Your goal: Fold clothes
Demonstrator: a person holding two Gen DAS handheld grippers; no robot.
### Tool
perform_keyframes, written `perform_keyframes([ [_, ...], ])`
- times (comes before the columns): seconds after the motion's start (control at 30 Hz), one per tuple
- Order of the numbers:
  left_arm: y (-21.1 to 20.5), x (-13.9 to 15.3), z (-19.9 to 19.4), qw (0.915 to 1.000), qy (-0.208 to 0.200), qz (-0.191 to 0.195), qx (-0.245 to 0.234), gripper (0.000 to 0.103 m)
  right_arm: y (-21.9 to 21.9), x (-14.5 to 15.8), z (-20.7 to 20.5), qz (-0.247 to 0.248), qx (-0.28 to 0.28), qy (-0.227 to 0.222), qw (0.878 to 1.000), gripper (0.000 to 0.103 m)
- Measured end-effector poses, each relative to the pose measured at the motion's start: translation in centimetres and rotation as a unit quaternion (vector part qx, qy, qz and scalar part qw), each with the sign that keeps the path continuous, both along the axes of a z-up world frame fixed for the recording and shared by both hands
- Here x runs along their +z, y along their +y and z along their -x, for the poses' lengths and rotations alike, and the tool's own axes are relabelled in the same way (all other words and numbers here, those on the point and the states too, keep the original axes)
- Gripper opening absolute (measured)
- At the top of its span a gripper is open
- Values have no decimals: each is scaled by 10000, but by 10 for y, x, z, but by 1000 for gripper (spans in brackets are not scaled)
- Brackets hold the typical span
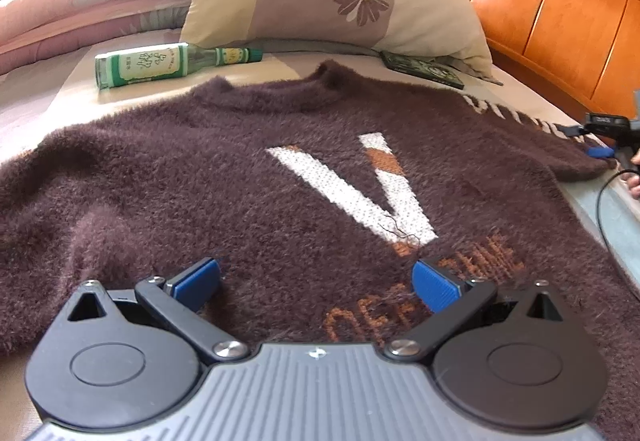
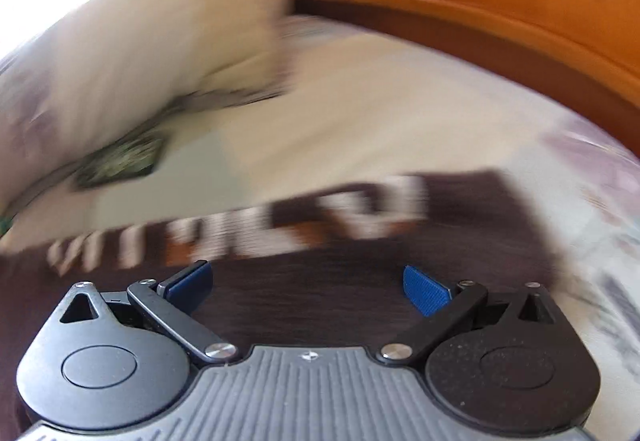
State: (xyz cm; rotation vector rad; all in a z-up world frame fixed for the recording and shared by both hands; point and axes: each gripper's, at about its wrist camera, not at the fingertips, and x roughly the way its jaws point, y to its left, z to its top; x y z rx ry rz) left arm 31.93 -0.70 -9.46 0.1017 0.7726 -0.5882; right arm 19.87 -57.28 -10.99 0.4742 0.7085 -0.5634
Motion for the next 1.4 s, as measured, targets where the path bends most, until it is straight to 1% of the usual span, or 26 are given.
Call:
perform_keyframes([
  [0.03, 1, 2, 1, 10000, -11, 19, 6, 102, 8, 8, 5, 63, 93, 7, 9999, 103],
  [0.07, 2, 3, 1, 10000, -22, 30, 20, 102, 19, 16, 8, 116, 299, -20, 9995, 103],
  [0.13, 4, 6, 2, 10000, -32, 2, 77, 102, 51, 35, 14, 105, 958, -200, 9951, 103],
  [0.2, 6, 8, 2, 9999, -43, -26, 135, 102, 92, 52, 15, 132, 1660, -332, 9855, 103],
  [0.3, 9, 11, 4, 9997, -59, -69, 221, 102, 163, 69, 4, 222, 2721, -381, 9613, 103],
  [0.4, 12, 15, 5, 9994, -74, -111, 308, 102, 232, 73, -13, 421, 3553, -331, 9332, 103],
  [0.47, 14, 17, 5, 9992, -84, -134, 360, 102, 272, 65, -24, 536, 3933, -278, 9174, 103],
  [0.53, 16, 19, 6, 9993, -80, -82, 348, 102, 302, 47, -38, 485, 4121, -111, 9098, 103],
  [0.57, 16, 19, 7, 9994, -77, -56, 342, 102, 311, 38, -44, 445, 4125, -32, 9099, 103],
  [0.6, 17, 20, 7, 9994, -75, -32, 336, 102, 314, 29, -46, 395, 4060, 40, 9130, 103],
  [0.67, 18, 21, 8, 9995, -65, -9, 318, 102, 315, 14, -45, 285, 3875, 194, 9212, 103],
  [0.7, 18, 21, 9, 9995, -63, -1, 307, 102, 312, 10, -37, 274, 3754, 230, 9262, 103],
  [0.77, 17, 22, 12, 9997, -91, -22, 239, 102, 305, 5, -15, 270, 3537, 232, 9347, 103],
  [0.83, 17, 23, 16, 9998, -114, 11, 155, 102, 302, 3, 18, 149, 3359, 234, 9415, 103],
  [0.9, 17, 24, 18, 9999, -104, 44, 116, 102, 305, 1, 56, 140, 3224, 188, 9463, 103],
  [1.0, 15, 24, 21, 9999, -94, 70, 55, 102, 325, -2, 117, 303, 3173, 139, 9478, 103],
  [1.13, 12, 25, 28, 9999, -101, 41, -91, 102, 353, -7, 168, 711, 3065, 376, 9485, 103],
  [1.2, 11, 24, 31, 9999, -91, -45, -100, 102, 364, -7, 180, 938, 3053, 526, 9462, 103],
  [1.3, 10, 21, 31, 9999, -42, -128, -66, 102, 370, -1, 179, 977, 2907, 720, 9491, 103],
  [1.33, 11, 20, 31, 9999, -28, -137, -56, 102, 371, 3, 177, 965, 2850, 684, 9512, 103],
  [1.4, 12, 19, 32, 9999, -26, -122, -62, 102, 375, 12, 172, 992, 2864, 431, 9520, 103],
])
